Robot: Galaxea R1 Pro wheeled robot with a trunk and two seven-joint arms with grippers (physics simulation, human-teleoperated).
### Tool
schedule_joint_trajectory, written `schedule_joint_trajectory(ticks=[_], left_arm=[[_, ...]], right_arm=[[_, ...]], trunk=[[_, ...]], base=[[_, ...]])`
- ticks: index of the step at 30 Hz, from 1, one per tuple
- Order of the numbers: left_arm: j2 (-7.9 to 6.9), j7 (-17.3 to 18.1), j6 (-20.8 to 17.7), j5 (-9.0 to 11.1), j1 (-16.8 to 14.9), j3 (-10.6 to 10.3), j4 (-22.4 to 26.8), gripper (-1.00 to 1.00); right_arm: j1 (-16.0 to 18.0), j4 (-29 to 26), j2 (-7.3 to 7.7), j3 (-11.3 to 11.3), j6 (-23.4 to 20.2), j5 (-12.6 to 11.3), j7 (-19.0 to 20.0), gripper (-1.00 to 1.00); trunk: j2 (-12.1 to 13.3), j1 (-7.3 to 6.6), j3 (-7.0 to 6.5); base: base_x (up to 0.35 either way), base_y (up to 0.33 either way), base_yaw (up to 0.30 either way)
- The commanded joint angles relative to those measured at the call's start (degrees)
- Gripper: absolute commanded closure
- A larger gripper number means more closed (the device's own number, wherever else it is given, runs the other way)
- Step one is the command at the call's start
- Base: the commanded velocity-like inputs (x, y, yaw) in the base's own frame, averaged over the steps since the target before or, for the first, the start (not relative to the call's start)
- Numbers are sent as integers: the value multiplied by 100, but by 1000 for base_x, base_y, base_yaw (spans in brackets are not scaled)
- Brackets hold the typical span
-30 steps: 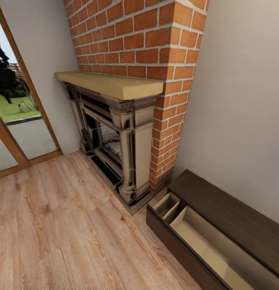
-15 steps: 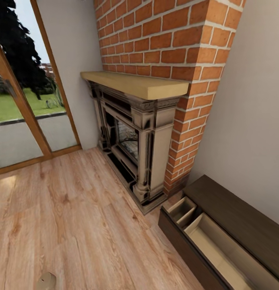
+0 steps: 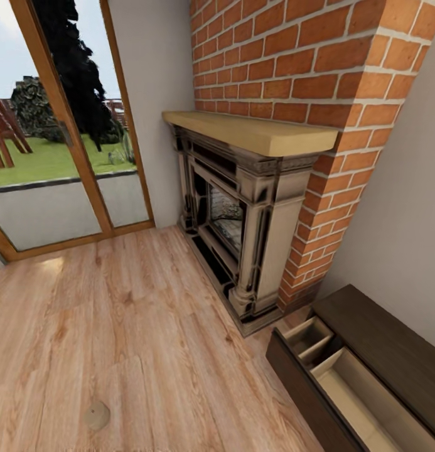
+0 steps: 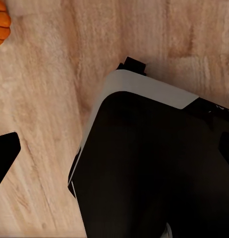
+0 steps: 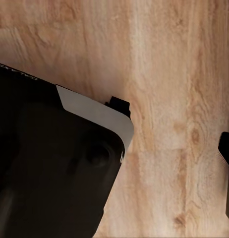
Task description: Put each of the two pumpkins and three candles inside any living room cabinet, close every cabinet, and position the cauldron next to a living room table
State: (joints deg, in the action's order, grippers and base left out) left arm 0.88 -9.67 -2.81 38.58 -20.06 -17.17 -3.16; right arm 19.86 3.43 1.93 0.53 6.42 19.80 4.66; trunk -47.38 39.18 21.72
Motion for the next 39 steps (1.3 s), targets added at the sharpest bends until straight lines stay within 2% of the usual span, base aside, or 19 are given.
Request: schedule_joint_trajectory(ticks=[1,39], left_arm=[[0,0,0,0,1,1,0,-100],[0,0,0,8,2,3,0,-100]], right_arm=[[0,0,0,0,0,-1,0,-100],[0,-14,7,0,0,-9,0,-100]], trunk=[[0,0,0],[0,0,0]], base=[[0,0,290],[0,0,281]])
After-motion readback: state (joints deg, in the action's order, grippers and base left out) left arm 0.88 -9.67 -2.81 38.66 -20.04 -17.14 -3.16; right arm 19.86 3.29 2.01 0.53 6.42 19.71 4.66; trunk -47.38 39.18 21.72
